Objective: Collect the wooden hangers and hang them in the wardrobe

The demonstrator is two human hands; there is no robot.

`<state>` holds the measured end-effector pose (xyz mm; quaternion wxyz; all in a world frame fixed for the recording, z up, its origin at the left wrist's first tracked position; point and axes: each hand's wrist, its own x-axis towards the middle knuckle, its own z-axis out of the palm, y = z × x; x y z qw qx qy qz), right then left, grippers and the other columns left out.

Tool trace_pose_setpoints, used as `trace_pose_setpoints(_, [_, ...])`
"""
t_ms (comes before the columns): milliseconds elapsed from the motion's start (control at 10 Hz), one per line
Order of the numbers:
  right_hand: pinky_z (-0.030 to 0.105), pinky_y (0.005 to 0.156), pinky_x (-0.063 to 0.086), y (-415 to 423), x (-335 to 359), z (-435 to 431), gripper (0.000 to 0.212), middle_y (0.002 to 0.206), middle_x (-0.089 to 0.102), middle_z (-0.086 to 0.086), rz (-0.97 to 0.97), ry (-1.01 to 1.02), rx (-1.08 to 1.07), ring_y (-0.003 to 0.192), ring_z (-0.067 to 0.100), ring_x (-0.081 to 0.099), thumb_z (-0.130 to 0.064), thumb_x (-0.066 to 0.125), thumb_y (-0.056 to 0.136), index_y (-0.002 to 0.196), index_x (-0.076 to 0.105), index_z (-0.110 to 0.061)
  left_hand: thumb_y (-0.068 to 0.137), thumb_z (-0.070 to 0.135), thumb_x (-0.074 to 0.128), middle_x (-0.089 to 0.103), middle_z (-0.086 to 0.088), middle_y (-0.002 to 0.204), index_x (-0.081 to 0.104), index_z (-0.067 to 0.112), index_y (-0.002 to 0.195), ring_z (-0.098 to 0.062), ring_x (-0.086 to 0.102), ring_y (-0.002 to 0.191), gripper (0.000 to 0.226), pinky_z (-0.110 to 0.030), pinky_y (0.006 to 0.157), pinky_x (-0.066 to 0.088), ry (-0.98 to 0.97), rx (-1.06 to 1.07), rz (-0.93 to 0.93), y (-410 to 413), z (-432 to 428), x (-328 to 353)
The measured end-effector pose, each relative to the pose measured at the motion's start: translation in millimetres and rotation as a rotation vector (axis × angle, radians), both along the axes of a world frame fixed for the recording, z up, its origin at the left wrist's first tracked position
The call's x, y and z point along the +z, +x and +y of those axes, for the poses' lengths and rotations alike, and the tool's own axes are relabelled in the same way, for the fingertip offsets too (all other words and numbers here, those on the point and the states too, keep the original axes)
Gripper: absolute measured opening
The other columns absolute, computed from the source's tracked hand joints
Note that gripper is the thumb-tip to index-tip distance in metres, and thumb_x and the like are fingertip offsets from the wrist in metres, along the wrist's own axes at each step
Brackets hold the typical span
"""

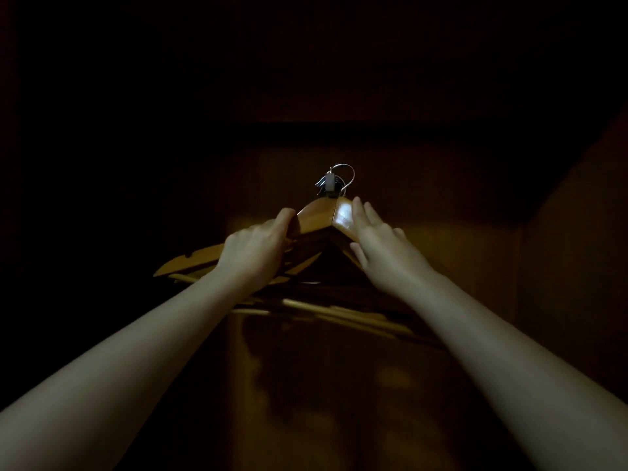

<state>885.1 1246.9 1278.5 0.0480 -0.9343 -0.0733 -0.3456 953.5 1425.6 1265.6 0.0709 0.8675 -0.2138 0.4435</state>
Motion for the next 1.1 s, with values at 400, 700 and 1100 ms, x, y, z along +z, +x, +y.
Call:
trace_pose_setpoints(400, [0.033, 0.101, 0.043, 26, -38, -1, 0.085, 0.158, 0.004, 0.015, -0.156, -0.112, -0.016, 0.132, 0.027, 0.044, -0.010, 0.055, 0.092, 0.149, -0.007, -0.013, 0.092, 0.017, 0.047, 0.058, -0.012, 0.128, 0.038, 0.012, 0.138, -0.030, 0.057, 0.118, 0.047, -0.044, 0.092, 0.052, -0.119, -0.083, -0.097, 21, 5, -49])
trace_pose_setpoints(700, [0.032, 0.087, 0.053, 51, -59, -21, 0.067, 0.142, 0.045, 0.019, -0.450, -0.116, 0.021, 0.109, 0.026, 0.064, -0.017, 0.064, 0.085, 0.142, 0.032, -0.004, 0.091, 0.016, 0.052, 0.054, -0.014, 0.135, 0.039, 0.012, 0.139, -0.033, 0.051, 0.125, 0.050, -0.052, 0.103, 0.039, -0.270, -0.011, -0.124, 28, -17, -70])
trace_pose_setpoints(1100, [0.045, 0.117, 0.008, 18, -90, -1, 0.075, 0.159, 0.010, 0.006, -0.290, -0.173, -0.053, 0.146, 0.022, 0.002, -0.036, 0.050, 0.089, 0.149, 0.007, -0.020, 0.097, 0.047, 0.021, -0.009, 0.004, 0.159, -0.009, 0.025, 0.148, -0.005, -0.018, 0.140, 0.063, -0.036, 0.116, -0.011, -0.116, 0.026, 0.262, -26, 2, -82])
